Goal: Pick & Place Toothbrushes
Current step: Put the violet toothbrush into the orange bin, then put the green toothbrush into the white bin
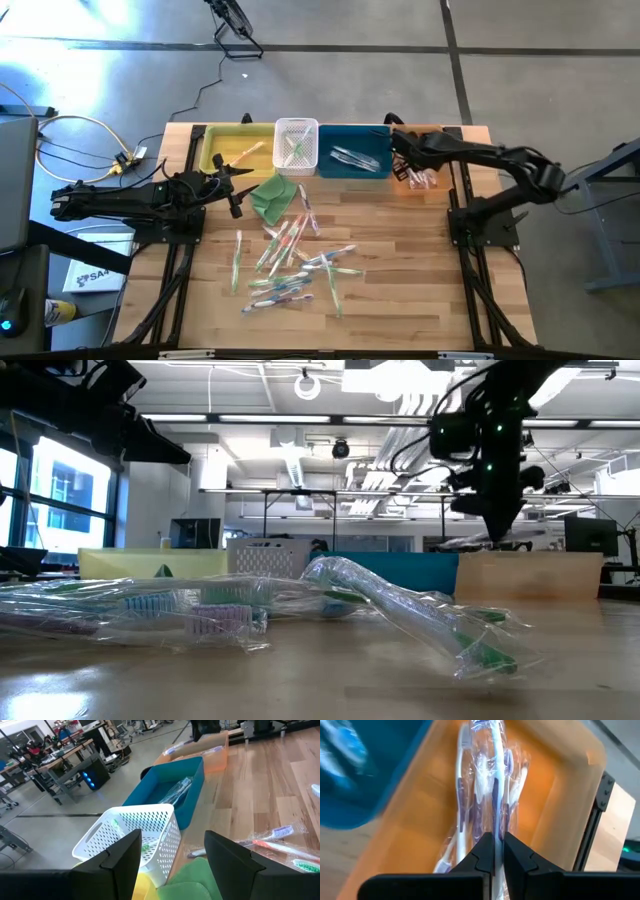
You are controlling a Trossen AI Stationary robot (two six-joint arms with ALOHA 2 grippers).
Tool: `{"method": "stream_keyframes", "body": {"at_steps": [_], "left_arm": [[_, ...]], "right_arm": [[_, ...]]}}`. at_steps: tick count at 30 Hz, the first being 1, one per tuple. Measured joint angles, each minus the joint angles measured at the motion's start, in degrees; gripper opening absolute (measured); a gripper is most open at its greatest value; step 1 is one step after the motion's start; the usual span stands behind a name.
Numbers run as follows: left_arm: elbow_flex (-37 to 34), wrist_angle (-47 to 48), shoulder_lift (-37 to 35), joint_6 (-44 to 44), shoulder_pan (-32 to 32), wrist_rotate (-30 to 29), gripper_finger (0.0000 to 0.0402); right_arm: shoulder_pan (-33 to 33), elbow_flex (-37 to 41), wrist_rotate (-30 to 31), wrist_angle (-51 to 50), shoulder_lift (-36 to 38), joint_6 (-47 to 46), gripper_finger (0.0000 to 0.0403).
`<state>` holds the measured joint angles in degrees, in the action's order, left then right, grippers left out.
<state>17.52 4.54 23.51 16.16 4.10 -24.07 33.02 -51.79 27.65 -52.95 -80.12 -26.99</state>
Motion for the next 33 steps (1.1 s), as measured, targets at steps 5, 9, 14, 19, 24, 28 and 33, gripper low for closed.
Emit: {"method": "stream_keyframes", "body": {"at_steps": [5,9,14,19,24,28,33], "left_arm": [[0.00,0.05,0.00,0.00,0.00,0.02,0.0211],[0.00,0.09,0.00,0.00,0.00,0.02,0.0211],[0.00,0.09,0.00,0.00,0.00,0.02,0.0211],[0.00,0.11,0.00,0.00,0.00,0.04,0.0211],[0.00,0.12,0.00,0.00,0.00,0.03,0.0211],[0.00,0.13,0.00,0.00,0.00,0.04,0.0211],[0.00,0.13,0.00,0.00,0.00,0.04,0.0211]], "right_arm": [[2.11,0.00,-1.49,2.12,-4.75,1.59,0.0013],[2.82,0.00,-1.71,4.42,-7.50,2.88,0.0013],[2.81,0.03,-1.25,5.45,-9.63,3.20,0.0015],[2.77,0.04,0.92,5.47,-10.05,2.89,0.0057],[2.73,0.04,0.54,5.03,-10.05,3.05,0.0117],[2.73,0.04,0.34,4.86,-10.05,3.24,0.0139],[2.27,0.04,-0.44,2.17,-8.86,4.39,0.0127]]}}
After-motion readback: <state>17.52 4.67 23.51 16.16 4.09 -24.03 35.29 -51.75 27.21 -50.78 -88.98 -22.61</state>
